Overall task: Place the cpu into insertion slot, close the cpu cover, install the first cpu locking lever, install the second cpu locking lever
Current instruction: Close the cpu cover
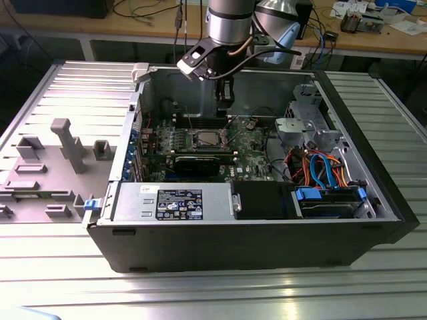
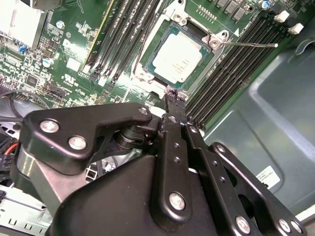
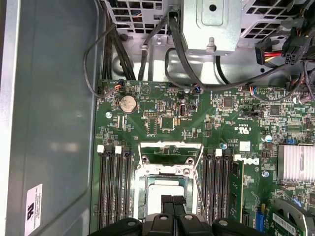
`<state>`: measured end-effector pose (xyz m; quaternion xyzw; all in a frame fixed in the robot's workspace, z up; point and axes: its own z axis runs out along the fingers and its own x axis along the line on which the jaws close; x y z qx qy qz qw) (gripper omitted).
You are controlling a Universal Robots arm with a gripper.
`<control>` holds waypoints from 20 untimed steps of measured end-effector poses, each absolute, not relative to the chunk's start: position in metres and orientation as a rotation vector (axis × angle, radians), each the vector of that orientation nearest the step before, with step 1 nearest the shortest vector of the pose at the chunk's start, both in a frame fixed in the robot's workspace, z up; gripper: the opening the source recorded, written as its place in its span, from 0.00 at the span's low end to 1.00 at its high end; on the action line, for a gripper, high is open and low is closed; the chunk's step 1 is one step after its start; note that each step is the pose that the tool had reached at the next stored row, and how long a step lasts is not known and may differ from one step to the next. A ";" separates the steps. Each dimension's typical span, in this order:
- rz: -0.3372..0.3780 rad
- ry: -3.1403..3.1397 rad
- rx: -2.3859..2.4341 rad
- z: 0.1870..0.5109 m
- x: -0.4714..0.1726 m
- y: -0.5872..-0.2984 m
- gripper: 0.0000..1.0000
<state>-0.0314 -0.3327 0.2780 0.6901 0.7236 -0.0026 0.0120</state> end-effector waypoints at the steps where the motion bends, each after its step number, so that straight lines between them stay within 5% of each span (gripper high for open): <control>1: -0.008 2.256 2.151 0.278 -0.031 -0.333 0.11; 20: -0.008 2.256 2.152 0.278 -0.021 -0.333 0.11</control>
